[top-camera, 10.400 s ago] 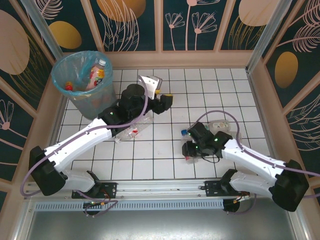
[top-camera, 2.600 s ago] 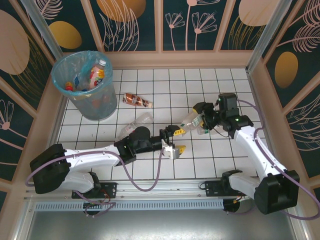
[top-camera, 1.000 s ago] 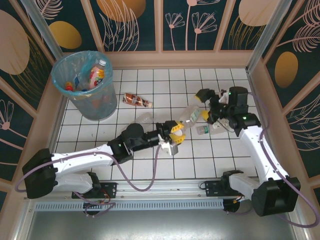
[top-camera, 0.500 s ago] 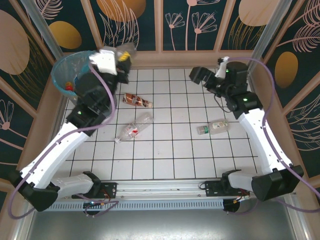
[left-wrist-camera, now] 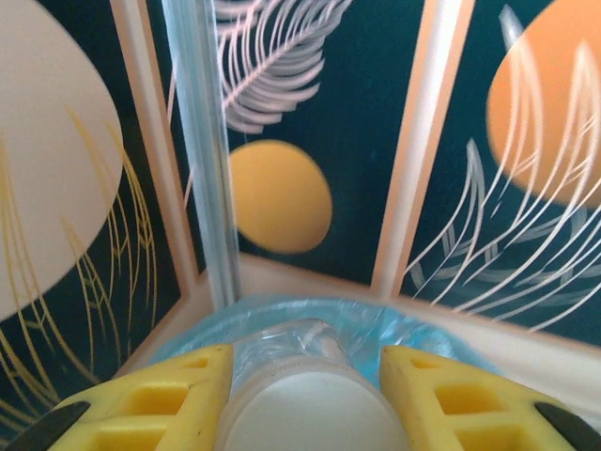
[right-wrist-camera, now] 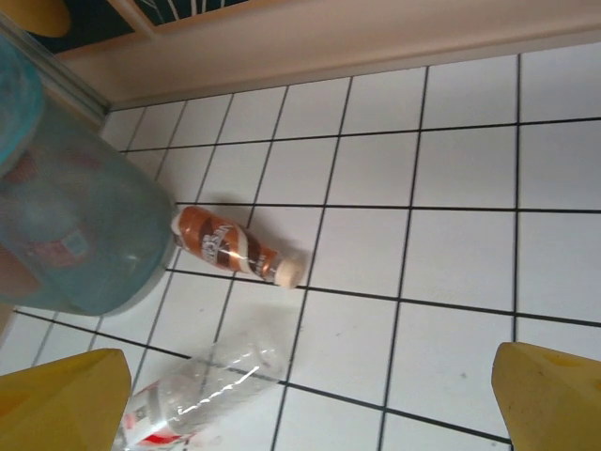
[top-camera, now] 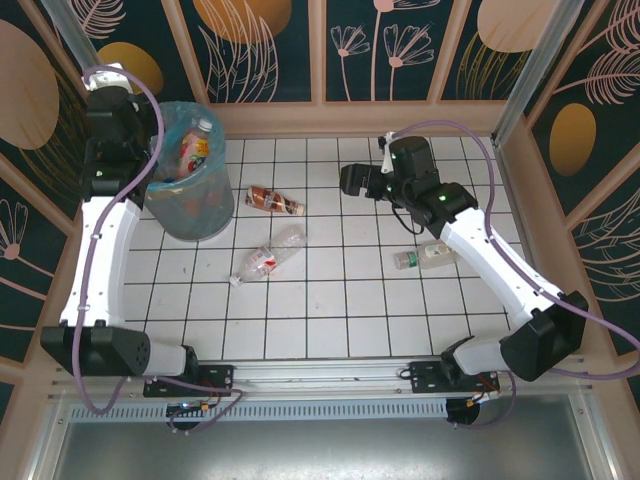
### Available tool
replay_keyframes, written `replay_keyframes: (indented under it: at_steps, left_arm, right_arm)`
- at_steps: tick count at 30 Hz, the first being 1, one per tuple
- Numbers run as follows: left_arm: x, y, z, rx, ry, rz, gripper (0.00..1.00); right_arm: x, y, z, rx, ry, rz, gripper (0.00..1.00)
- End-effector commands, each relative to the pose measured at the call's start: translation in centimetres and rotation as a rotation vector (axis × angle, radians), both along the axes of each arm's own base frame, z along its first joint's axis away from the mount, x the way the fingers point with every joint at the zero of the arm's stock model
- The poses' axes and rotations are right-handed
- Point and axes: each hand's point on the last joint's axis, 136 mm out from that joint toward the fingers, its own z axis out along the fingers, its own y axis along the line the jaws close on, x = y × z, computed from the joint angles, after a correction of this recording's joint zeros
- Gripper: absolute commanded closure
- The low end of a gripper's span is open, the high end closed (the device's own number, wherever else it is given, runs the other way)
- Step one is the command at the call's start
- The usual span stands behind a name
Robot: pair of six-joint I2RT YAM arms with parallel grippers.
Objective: Put the plastic bottles in the bin
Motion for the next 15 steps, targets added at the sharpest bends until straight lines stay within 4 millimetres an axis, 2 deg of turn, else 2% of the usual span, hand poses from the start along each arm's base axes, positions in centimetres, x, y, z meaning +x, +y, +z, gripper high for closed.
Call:
replay_keyframes:
  at_steps: [1, 4, 6, 8, 11, 15]
  left_arm:
    - [1.1, 0.6, -3.2, 0.001, 0.095, -0.016, 1.0]
    - [2.9, 1.2, -6.6, 0.015, 0.167, -0.002, 0.97]
    - [4.1, 1.6, -8.9, 0.038, 0.217, 0.011, 0.87]
    - [5.1, 1.8, -10.8, 0.054, 0.257, 0.011, 0.62]
    - [6.2, 1.2, -12.5, 0.034, 0.276, -0.028, 0.49]
    - [7.1, -0.6, -13.4, -0.053, 0.258, -0.113, 0.41]
  right_arm:
    - [0.3, -1.5, 0.7, -0.071, -0.048, -0.051, 0.01]
    - [0.3, -1.6, 0.5, -0.075, -0.044, -0.055, 0.01]
    - [0.2, -1.4, 0.5, -0.074, -0.048, -0.054, 0.01]
    - [0.1, -1.1, 0.5, -0.075, -0.057, -0.049, 0.01]
    - [0.2, -1.2, 0.6, -0.082, -0.065, -0.053, 0.01]
    - [0.3, -1.1, 0.4, -0.084, -0.063, -0.054, 0.01]
